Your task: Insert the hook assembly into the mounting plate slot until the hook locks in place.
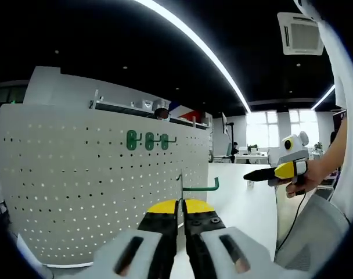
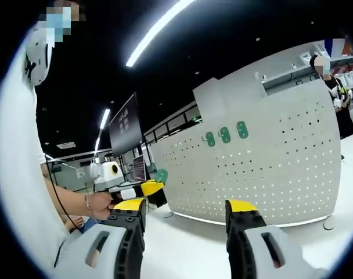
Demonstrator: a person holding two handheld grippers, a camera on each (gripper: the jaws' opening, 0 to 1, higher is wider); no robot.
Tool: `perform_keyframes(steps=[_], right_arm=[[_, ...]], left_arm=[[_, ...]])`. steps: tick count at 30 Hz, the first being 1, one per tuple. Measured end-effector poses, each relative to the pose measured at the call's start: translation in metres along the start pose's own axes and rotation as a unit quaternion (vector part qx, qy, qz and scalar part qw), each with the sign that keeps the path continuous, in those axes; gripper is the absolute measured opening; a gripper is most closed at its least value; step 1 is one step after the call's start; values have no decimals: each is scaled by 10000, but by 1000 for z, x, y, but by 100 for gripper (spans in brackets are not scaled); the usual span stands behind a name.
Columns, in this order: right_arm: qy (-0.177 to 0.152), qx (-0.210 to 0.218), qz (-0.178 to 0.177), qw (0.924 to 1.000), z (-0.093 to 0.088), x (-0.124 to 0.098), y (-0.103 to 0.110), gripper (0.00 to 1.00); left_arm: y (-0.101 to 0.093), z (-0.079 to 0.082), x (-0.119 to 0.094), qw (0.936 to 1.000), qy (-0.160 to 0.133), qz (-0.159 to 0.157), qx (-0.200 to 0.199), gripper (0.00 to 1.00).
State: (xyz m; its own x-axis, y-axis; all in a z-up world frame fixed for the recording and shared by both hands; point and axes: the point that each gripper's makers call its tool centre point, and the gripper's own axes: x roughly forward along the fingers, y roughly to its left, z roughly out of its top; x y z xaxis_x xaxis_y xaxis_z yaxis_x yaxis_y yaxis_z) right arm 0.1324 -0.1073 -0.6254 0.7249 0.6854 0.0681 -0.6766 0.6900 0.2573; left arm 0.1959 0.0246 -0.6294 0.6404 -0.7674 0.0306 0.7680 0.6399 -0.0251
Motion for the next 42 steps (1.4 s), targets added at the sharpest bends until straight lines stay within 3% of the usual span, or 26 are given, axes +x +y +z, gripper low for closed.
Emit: perform_keyframes(steps=[21, 34, 42], right_arm=[[-82, -76, 266, 9996, 2, 51, 19, 47], [-296, 259, 226, 9990, 10, 68, 21, 38], [-405, 499, 210, 9977, 11, 78, 24, 38]], left_arm=[[-12, 1, 10, 9999, 35, 98, -33, 2], [-16, 4, 19, 9999, 13, 153, -35, 2], [-20, 6, 21, 9999, -20, 157, -44, 2]])
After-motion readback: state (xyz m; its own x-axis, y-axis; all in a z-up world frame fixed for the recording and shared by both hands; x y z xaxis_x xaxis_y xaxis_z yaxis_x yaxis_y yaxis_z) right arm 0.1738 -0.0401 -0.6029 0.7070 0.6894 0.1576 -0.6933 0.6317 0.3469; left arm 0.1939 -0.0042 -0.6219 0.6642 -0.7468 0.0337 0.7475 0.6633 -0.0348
